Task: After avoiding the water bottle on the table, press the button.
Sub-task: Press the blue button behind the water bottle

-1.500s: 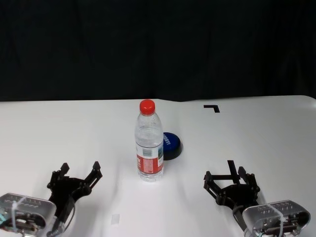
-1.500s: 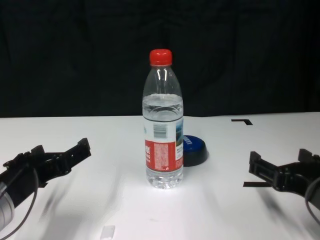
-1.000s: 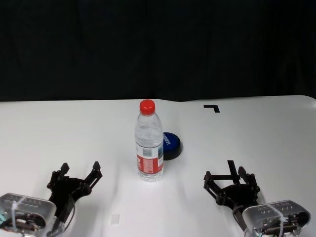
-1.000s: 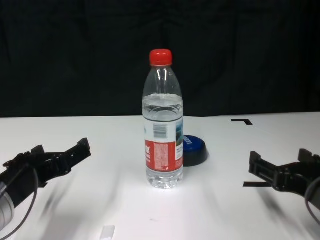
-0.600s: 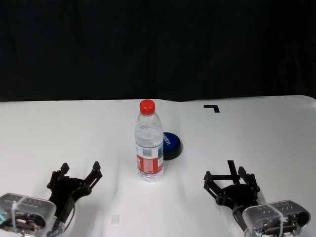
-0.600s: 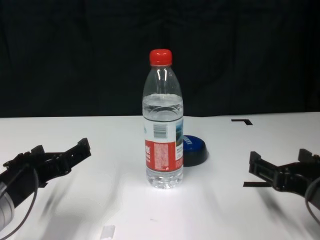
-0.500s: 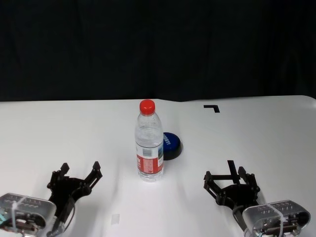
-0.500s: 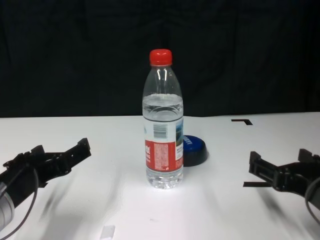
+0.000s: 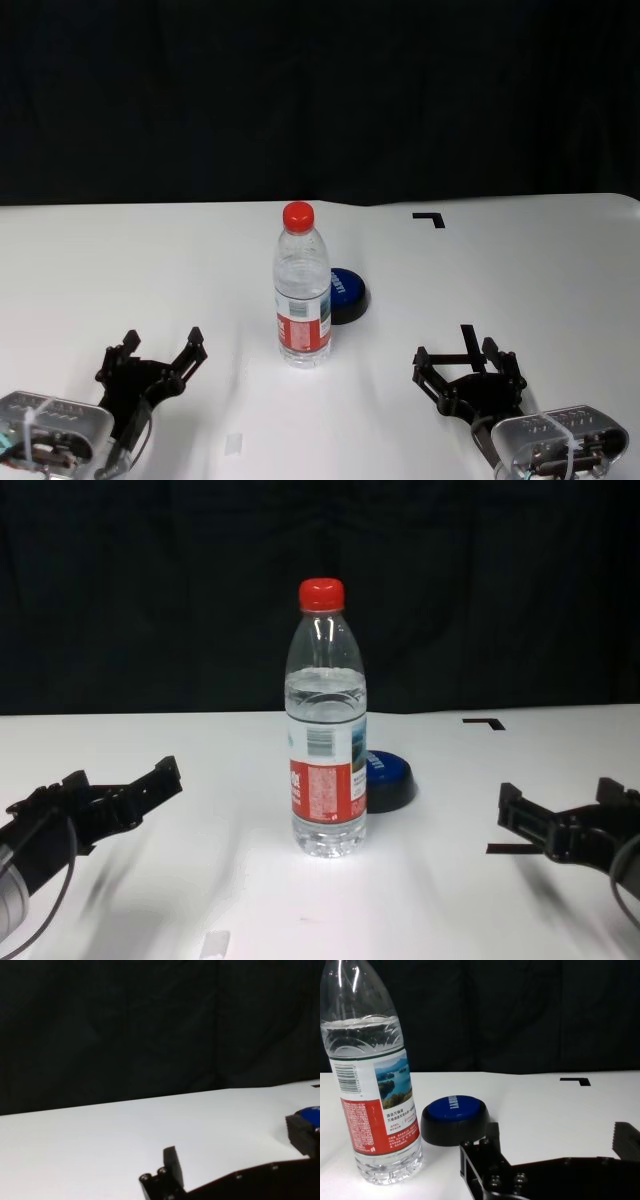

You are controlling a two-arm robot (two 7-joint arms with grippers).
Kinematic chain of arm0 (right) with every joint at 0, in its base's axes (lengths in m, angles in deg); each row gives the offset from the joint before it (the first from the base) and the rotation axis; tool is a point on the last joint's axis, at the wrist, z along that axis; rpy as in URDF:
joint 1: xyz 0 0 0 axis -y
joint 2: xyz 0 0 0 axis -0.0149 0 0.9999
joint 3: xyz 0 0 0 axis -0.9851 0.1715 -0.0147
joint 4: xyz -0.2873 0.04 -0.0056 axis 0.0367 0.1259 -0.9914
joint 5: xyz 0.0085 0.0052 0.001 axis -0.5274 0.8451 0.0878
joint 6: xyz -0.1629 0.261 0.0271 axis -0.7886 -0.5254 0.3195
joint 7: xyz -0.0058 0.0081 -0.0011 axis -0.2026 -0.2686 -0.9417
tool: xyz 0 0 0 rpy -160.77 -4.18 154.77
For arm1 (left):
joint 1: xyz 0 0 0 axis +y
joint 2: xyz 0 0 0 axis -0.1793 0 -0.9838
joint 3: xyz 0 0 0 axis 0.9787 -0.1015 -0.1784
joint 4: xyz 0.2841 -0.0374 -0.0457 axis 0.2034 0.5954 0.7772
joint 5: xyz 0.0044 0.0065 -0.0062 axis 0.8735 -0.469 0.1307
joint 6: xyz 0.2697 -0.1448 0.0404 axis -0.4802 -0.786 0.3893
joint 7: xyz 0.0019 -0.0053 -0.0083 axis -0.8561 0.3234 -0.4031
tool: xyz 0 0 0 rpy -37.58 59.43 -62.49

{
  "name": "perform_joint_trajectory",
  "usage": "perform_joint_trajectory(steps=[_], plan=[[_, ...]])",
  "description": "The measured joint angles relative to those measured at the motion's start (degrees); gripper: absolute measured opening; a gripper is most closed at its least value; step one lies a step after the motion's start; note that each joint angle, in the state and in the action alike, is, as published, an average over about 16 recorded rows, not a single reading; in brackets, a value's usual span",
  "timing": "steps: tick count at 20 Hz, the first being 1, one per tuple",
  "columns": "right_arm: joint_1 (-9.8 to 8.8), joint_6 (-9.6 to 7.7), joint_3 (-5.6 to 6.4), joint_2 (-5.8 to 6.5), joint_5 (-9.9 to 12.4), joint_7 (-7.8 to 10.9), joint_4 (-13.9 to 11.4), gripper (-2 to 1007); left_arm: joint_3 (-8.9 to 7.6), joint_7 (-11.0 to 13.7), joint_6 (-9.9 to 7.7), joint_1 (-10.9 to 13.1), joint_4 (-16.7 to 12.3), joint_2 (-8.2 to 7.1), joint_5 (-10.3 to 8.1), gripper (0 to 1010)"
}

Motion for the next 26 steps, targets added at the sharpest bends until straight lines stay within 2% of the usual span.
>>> perform_joint_trajectory(steps=[16,21,26], plan=[[0.0,0.0,0.0,0.0,0.0,0.0,0.0,1003,-0.48,0.3,0.17,0.4,-0.6,-0.03,0.37,1010],[0.0,0.0,0.0,0.0,0.0,0.0,0.0,1003,-1.14,0.6,0.52,0.9,-1.5,-0.06,1.41,1010],[0.0,0.0,0.0,0.0,0.0,0.0,0.0,1003,-1.68,1.1,0.99,1.5,-2.9,-0.38,3.43,1010]])
